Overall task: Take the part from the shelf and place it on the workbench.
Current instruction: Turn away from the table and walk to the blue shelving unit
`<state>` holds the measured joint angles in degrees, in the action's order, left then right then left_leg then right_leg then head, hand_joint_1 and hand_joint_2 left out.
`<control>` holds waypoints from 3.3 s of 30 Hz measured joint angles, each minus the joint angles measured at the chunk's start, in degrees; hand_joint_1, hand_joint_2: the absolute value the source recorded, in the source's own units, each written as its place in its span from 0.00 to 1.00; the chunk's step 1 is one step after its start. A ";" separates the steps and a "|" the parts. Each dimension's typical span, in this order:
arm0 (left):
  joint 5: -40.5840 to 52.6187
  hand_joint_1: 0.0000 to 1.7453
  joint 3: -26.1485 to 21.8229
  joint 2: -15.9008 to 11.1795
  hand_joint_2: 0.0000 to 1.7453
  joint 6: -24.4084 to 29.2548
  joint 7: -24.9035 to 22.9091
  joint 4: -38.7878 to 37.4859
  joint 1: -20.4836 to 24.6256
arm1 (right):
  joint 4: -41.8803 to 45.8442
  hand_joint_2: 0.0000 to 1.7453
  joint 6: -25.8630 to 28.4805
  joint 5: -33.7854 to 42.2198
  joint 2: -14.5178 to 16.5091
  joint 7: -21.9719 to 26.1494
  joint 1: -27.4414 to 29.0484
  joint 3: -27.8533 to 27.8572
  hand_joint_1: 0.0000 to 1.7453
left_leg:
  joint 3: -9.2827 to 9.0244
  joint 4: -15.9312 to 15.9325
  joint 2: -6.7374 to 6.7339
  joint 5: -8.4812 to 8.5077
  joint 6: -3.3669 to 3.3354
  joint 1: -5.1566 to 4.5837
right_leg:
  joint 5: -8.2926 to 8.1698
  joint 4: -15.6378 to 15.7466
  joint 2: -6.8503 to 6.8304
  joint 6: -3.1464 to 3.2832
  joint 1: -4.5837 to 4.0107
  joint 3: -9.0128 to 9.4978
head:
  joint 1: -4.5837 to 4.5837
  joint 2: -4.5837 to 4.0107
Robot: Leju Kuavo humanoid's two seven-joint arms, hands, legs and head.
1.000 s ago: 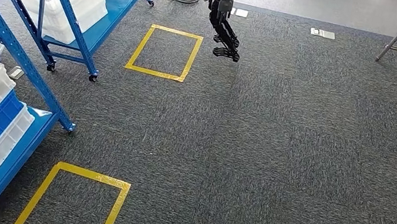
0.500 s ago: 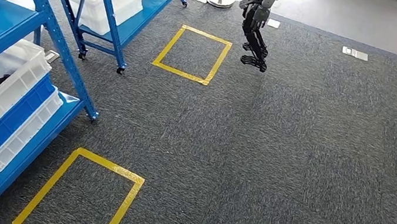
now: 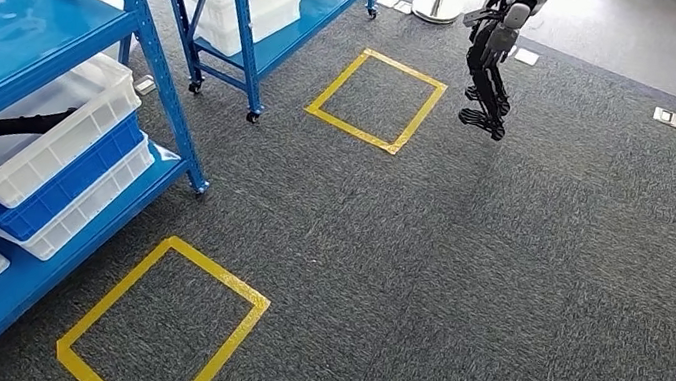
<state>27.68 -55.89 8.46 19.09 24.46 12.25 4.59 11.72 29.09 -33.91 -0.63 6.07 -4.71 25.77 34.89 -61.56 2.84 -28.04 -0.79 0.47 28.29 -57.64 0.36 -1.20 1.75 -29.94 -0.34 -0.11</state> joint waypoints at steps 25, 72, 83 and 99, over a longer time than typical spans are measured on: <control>1.00 0.00 0.02 -0.41 0.00 -0.38 0.31 -0.05 0.97 | 0.03 0.00 0.12 1.54 -0.25 0.91 1.03 1.94 0.00 | -2.23 3.93 2.95 2.32 -1.39 -0.35 | 0.25 -0.68 1.95 -2.38 0.10 -0.98 | 0.03 0.00; 0.66 0.00 -0.86 -0.05 0.00 -1.21 0.70 -0.11 1.25 | 0.02 0.00 0.73 2.20 -0.31 2.60 1.10 4.21 0.00 | -2.25 3.53 -3.31 1.35 -0.99 -1.22 | 0.12 0.34 -1.81 -0.16 -0.79 -0.13 | -0.25 0.00; 0.89 0.00 -0.81 0.54 0.00 -1.60 0.44 -0.20 1.28 | 0.02 0.00 0.81 2.50 -0.96 3.66 2.12 5.05 0.00 | -4.28 6.69 -2.16 2.56 -2.11 0.33 | 4.23 -12.51 -0.69 -1.90 0.23 -7.13 | -0.01 0.00; 0.98 0.00 -0.81 0.33 0.00 -1.34 0.46 -0.27 1.17 | -0.20 0.00 0.94 2.40 -0.57 3.21 2.39 5.64 0.00 | 3.67 -9.24 -2.68 -3.47 -1.26 -0.24 | 0.52 -2.12 -0.55 -0.22 -1.09 -1.77 | -0.16 0.00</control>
<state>28.67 -56.70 8.79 17.74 24.92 11.98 5.76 11.52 30.03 -31.51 -1.20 9.28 -2.31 31.41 38.56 -70.79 0.16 -31.50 -2.06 0.23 28.81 -59.76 -0.19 -1.42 0.66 -31.71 -0.50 -0.11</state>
